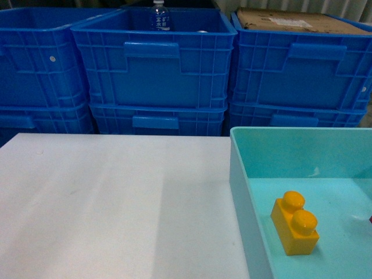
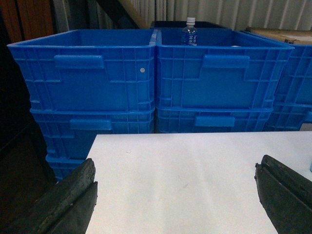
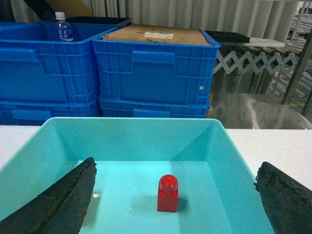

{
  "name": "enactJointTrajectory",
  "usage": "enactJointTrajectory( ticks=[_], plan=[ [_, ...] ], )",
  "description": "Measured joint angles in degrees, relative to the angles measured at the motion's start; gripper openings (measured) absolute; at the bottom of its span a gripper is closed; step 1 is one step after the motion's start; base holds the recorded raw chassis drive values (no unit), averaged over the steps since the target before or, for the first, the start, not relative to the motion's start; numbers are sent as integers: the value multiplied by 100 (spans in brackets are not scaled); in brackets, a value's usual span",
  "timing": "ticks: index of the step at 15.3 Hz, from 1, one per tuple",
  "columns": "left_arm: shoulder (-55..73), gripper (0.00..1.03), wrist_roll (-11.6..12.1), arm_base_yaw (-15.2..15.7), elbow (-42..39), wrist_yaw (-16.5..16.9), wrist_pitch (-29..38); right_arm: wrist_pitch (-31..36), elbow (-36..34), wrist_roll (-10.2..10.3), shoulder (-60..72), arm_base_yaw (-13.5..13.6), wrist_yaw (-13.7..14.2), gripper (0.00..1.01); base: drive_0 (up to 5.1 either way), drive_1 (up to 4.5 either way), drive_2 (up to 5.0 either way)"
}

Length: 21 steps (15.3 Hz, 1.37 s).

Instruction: Pick red block from blue box to shelf

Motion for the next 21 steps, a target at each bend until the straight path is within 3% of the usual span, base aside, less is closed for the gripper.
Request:
enactJointTrajectory(
  ticks=[21],
  plan=[
    [0, 98, 0, 0, 0, 0, 0, 0, 0, 0, 0, 0, 0, 98, 0, 0, 0]
  ],
)
